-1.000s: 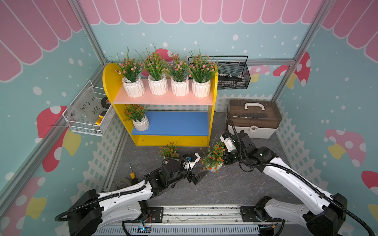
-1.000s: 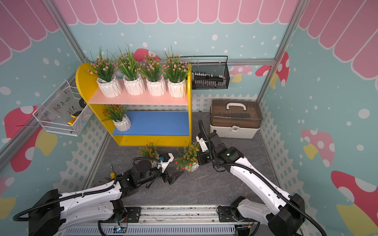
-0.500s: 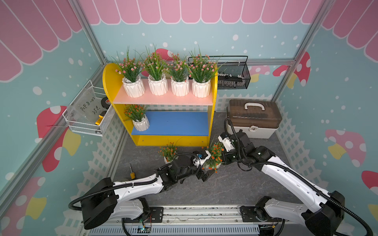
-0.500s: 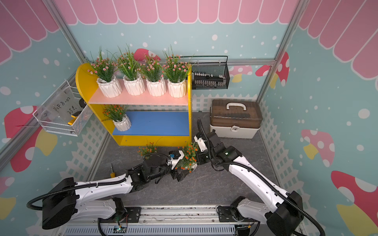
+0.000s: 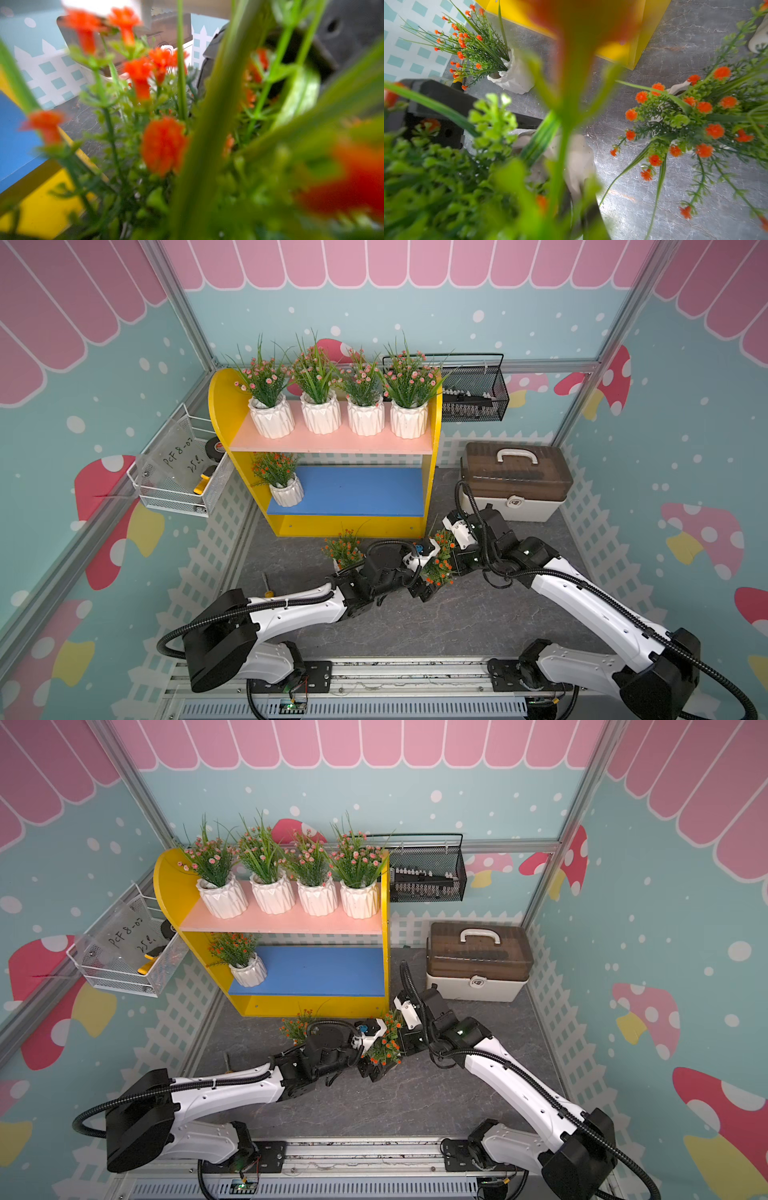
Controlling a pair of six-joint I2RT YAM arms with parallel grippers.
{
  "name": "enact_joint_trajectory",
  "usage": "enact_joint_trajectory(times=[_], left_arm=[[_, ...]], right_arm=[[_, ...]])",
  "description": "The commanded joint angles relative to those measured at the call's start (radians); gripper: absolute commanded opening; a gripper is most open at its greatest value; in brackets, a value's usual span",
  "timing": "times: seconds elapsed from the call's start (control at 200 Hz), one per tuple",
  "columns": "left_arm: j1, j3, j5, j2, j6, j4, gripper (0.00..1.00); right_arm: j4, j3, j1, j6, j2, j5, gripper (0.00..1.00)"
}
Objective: Place the baby's breath potted plants on the rack by color
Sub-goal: Place the baby's breath potted plant on the rack.
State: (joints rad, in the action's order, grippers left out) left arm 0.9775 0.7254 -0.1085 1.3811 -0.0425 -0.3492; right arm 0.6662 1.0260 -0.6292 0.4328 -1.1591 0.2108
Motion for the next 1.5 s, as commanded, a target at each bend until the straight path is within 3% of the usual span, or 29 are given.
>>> enact_joint_trajectory(times=[0.0, 0.43, 0.79, 1.131, 1.496], left_arm=[[0.006, 0.047, 0.007, 0.027, -0.028, 0.066, 0.95], [0.006, 0.083, 0.040, 0.072, -0.030, 0.127, 0.88], [0.007, 0.084, 0.039, 0.073, -0.025, 0.121, 0.69], [0.006, 0.062, 0.087, 0.061, -0.021, 0.117, 0.65], [-0.019, 0.056, 0.139, 0.008, -0.022, 0.160, 0.65]], right_arm=[[-0.054, 0.006, -0.006, -0.017, 0.013, 0.032, 0.00], [-0.048, -0.003, -0.007, -0.024, 0.030, 0.016, 0.00], [-0.066, -0.047, -0.006, -0.019, 0.036, -0.008, 0.00], [-0.049, -0.042, 0.006, -0.022, 0.079, -0.062, 0.24], [0.041, -0.075, 0.067, -0.022, 0.215, -0.141, 0.27]])
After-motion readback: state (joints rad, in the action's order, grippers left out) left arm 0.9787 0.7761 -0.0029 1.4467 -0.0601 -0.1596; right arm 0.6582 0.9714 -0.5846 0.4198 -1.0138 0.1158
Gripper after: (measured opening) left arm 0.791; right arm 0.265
